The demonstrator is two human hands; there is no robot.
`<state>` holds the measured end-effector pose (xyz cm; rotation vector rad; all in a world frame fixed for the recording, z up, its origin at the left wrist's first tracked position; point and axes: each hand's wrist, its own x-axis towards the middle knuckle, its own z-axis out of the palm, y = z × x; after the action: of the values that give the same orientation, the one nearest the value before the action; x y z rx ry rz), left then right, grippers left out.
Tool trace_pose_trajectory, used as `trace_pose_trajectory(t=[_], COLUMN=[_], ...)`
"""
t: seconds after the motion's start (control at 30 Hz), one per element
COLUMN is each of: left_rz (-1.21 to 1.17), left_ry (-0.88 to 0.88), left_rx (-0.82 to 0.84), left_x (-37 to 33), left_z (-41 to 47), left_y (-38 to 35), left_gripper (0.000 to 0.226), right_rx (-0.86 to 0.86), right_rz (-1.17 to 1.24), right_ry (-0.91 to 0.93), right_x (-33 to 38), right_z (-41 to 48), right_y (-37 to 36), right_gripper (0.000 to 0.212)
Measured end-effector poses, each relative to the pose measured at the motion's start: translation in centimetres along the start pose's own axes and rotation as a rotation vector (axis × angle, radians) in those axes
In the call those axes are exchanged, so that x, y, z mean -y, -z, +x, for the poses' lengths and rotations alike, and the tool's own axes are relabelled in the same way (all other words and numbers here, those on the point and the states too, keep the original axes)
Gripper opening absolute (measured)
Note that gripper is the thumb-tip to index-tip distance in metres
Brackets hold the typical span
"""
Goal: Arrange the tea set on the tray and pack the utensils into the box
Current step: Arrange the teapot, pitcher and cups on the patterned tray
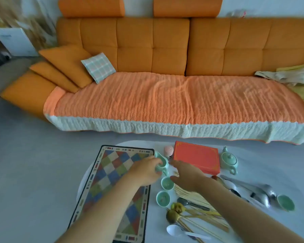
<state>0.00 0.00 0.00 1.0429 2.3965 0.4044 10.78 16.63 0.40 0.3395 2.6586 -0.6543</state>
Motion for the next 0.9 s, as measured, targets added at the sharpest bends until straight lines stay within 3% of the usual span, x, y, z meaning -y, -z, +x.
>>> trace_pose_trajectory(t=[0.1, 0.3, 0.43, 0.6, 0.7, 0.77, 0.9], left_rz=[0.024, -0.18, -0.293, -0.445, -0.617, -0.662, -0.833], left_ry=[0.035, 0.128, 0.233, 0.233, 0.231, 0.222, 0.123], left_rx=[-0.044, -0.377, -0.339, -0.373, -0.335, -0.348, -0.382], left_x=[1.9, 5.6, 6.6, 6.3, 5.7, 5.8, 5.0], left_z=[1.7, 7.3, 10.3, 10.8, 10.0, 9.3, 5.3], left_y=[-4.4, -10.1, -11.2, -11.8, -11.7, -11.4, -9.2], left_gripper=[0.042, 0.042, 0.05, 0.019, 0.022, 0.035, 0.021], right_rx=[-0.035, -0.288, -0.392, -0.428, -0.464, -0.512, -0.586], right_rz=[0.02, 0.102, 0.055, 0.026, 0.054, 0.109, 0.128], right_ry=[-0.044, -0.078, -0.129, -0.131, -0.116, -0.083, 0.031], right_x=[-1.6, -3.4, -2.9, -2.2, -1.8, -1.5, 0.0], right_z=[2.5, 8.1, 10.3, 11.1, 11.1, 10.6, 8.6], right_y=[-4.2, -8.3, -9.6, -11.1, -11.4, -11.4, -10.1], right_gripper=[0.057, 0.065, 0.064, 0.075, 0.057, 0.056, 0.047])
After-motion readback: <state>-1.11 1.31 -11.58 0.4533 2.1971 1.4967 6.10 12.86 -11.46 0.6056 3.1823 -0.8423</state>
